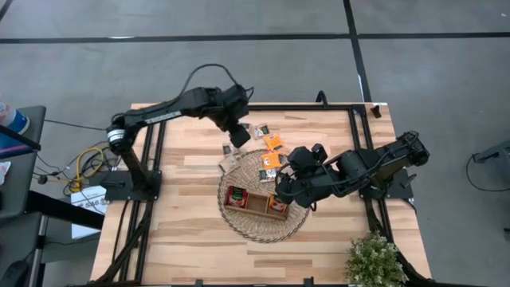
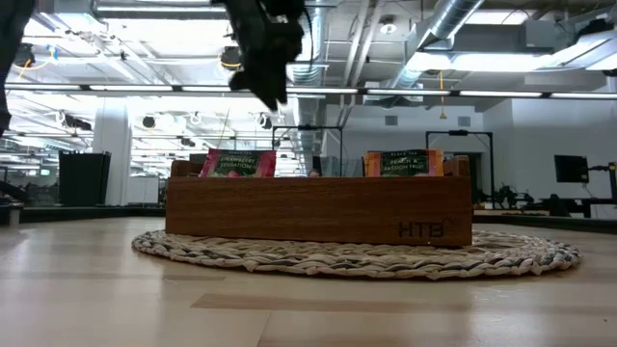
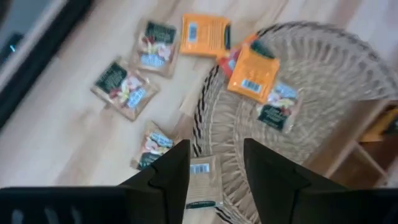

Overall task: Pick & Place Tea
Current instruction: Put the brown tea bag into the middle section of the wooden organizer

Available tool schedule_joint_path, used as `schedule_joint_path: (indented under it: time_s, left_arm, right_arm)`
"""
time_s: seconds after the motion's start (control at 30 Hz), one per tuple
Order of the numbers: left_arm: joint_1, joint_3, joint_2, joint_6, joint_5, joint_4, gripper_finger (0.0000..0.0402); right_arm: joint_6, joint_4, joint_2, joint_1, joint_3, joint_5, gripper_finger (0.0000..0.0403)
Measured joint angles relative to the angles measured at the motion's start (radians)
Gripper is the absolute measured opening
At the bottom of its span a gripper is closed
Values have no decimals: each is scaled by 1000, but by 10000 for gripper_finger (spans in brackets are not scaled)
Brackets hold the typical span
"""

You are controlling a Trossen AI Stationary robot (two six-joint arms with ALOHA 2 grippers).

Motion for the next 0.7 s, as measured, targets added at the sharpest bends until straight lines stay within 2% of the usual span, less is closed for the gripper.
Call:
schedule_joint_path:
  time_s: [0.13,0.3,0.47,0.7]
  left_arm:
    - [9,0,93,-60,-6,27,179]
    - [24,0,207,-193,-146,-34,224]
    - [50,0,307,-223,-129,-71,252]
    - [49,0,369,-243,-142,-74,268]
  right_arm:
    - [0,7,0,-13,0,-20,255]
    - [0,12,0,-25,0,-31,255]
    - [0,15,0,-25,0,-32,255]
    - [-2,35,0,-25,0,-31,255]
